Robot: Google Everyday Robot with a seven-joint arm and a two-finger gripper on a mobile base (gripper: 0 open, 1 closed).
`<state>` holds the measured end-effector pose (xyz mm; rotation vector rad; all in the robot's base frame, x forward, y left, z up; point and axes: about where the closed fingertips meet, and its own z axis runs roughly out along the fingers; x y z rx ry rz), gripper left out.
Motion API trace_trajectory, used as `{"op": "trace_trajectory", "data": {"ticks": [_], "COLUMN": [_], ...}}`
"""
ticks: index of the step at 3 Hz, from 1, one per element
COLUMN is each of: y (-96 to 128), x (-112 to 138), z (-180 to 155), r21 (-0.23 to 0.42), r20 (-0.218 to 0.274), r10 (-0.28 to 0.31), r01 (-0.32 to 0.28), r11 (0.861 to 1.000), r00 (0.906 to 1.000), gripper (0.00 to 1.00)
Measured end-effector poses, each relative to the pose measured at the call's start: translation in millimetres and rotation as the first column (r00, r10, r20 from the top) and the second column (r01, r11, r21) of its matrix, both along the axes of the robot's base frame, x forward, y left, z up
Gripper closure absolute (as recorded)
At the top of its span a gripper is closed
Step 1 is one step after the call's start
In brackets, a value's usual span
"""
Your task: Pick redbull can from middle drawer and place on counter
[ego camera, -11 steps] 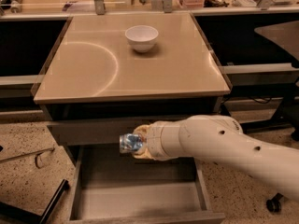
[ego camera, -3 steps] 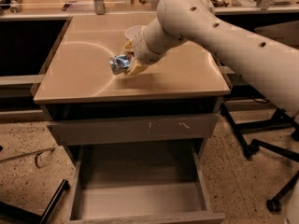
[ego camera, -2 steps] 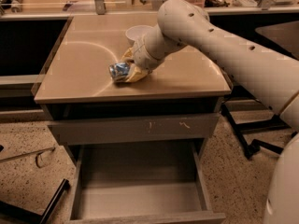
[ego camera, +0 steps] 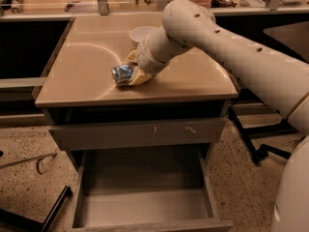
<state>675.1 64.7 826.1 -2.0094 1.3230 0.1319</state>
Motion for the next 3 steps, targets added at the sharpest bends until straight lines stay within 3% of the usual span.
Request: {"op": "trace_trajectory", "data": {"ticks": [3], "y": [0.1], "x": [0.0], "z": [-0.1], "r21": [0.0], "r20": [0.0], "r10": [0.0], "r01": [0.0], "r11": [1.0], "r00": [1.0], "gripper": [0.12]}}
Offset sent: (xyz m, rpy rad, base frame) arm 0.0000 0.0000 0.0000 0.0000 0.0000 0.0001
